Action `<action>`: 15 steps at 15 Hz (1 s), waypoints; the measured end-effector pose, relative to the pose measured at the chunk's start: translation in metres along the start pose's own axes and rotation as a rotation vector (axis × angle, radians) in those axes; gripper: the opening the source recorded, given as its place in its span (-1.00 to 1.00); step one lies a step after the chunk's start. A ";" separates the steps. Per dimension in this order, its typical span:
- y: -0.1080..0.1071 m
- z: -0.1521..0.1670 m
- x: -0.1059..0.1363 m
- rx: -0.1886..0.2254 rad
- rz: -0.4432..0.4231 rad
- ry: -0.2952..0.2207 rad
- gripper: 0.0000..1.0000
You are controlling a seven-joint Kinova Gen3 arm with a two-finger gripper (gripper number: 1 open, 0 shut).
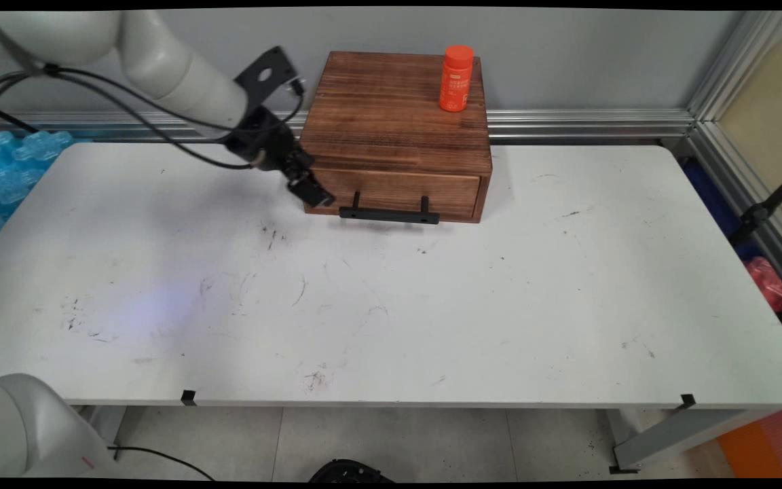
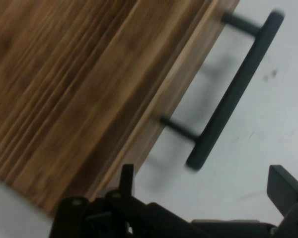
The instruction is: Open the drawer
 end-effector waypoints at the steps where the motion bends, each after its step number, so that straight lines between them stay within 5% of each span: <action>1: 0.005 0.005 0.011 -0.010 -0.011 0.003 1.00; 9: 0.041 0.026 0.078 -0.066 -0.041 0.014 1.00; 15: 0.074 0.035 0.113 -0.076 0.036 -0.004 1.00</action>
